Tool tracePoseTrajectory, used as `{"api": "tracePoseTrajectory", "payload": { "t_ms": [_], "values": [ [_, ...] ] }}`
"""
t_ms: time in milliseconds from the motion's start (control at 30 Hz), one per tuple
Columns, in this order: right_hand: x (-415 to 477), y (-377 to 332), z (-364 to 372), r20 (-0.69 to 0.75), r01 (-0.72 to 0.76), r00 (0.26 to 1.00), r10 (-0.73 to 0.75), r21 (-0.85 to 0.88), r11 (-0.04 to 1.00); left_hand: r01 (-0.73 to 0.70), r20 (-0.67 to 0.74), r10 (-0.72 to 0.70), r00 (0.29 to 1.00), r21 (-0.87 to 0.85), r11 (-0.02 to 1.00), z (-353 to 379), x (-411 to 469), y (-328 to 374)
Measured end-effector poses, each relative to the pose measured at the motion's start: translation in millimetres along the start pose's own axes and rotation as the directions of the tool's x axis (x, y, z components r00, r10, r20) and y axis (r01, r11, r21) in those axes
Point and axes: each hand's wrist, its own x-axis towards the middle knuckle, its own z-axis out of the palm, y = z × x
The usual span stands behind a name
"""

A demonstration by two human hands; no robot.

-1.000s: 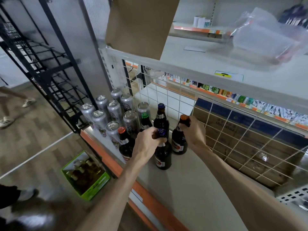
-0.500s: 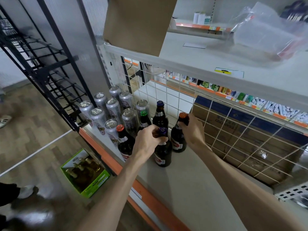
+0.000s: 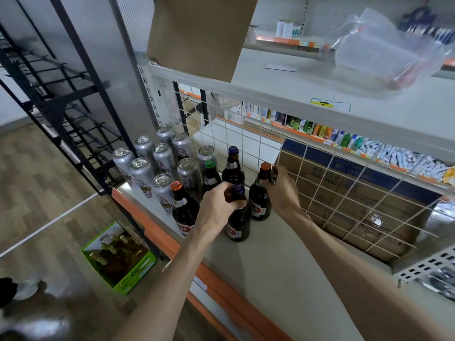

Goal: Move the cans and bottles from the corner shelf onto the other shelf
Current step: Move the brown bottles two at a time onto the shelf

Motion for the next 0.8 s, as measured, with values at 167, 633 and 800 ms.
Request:
{"api": "tracePoseTrajectory", "payload": {
  "t_ms": [167,633,800],
  "values": [
    [-16.7,-1.9,-6.1,-0.042,0.038,0.998,-0.037,0.034,0.999,-0.060,-0.054,0.059,0.997,-0.006,0.998,-0.3,-3.3,12.6],
    [-95.1,10.1,-103.2,-0.179,-0.055,0.983,0.042,-0.071,0.996,-0.406,0.121,0.388,0.914,0.286,0.868,57.0,-34.7,92.8],
    [-130.6,42.0,-162.8,-0.288,-0.127,0.957,0.038,-0.298,0.946,-0.548,0.323,0.445,0.835,0.419,0.724,111.1,-57.0,128.4]
  ]
}}
